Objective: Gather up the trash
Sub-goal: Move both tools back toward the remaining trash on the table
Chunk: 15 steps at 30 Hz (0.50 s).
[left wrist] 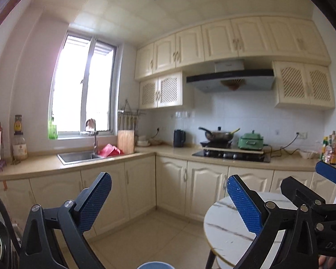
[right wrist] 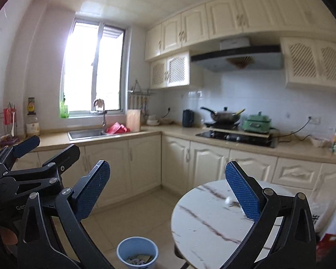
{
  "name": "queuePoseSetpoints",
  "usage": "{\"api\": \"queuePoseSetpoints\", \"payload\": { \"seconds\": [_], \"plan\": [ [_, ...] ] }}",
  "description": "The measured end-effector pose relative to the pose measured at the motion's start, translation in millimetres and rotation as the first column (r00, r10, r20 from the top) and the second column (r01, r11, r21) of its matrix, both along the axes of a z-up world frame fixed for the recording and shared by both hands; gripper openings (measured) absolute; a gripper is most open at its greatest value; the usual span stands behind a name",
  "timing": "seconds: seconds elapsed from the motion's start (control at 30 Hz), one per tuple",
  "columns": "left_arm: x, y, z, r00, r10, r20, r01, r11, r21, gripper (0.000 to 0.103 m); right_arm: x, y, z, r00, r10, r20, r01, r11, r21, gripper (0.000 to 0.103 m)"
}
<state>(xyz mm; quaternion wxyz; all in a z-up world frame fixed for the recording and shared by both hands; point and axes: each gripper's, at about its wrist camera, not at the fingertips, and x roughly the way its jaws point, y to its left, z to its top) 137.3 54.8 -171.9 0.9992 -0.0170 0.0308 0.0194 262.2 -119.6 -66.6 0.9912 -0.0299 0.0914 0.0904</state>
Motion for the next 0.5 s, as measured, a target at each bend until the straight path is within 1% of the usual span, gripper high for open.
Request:
{"api": "queuePoseSetpoints", "payload": {
  "seconds": [0.03, 0.1, 0.13, 0.23, 0.33, 0.47, 0.5],
  "plan": [
    [-13, 0, -7, 1.0, -0.003, 0.01, 0.003, 1.0, 0.001, 0.102, -6, -3, 3, 1.0, -0.014, 0.013, 0.014, 1.0, -0.002, 0.103],
    [-55, 2, -22, 0.999, -0.009, 0.032, 0.009, 1.0, 0.003, 0.102, -16, -9, 10, 0.999, -0.036, 0.035, 0.036, 0.999, -0.006, 0.103],
    [-51, 2, -22, 0.999, -0.014, 0.038, 0.014, 1.0, 0.003, 0.102, -20, -10, 13, 0.998, -0.044, 0.041, 0.045, 0.999, -0.005, 0.103],
    [-64, -7, -30, 0.998, -0.026, 0.056, 0.026, 1.0, 0.008, 0.102, -33, -21, 21, 0.996, -0.07, 0.063, 0.071, 0.997, -0.005, 0.103],
    [-68, -13, -31, 0.997, -0.048, 0.06, 0.048, 0.999, 0.012, 0.102, -40, -31, 25, 0.992, -0.097, 0.077, 0.097, 0.995, -0.005, 0.103],
    [-73, -23, -35, 0.996, -0.066, 0.054, 0.064, 0.997, 0.035, 0.102, -44, -45, 27, 0.988, -0.13, 0.078, 0.13, 0.992, 0.007, 0.103],
    [-71, -24, -32, 0.996, -0.069, 0.052, 0.068, 0.997, 0.038, 0.102, -44, -48, 27, 0.988, -0.133, 0.075, 0.133, 0.991, 0.008, 0.103]
  ]
}}
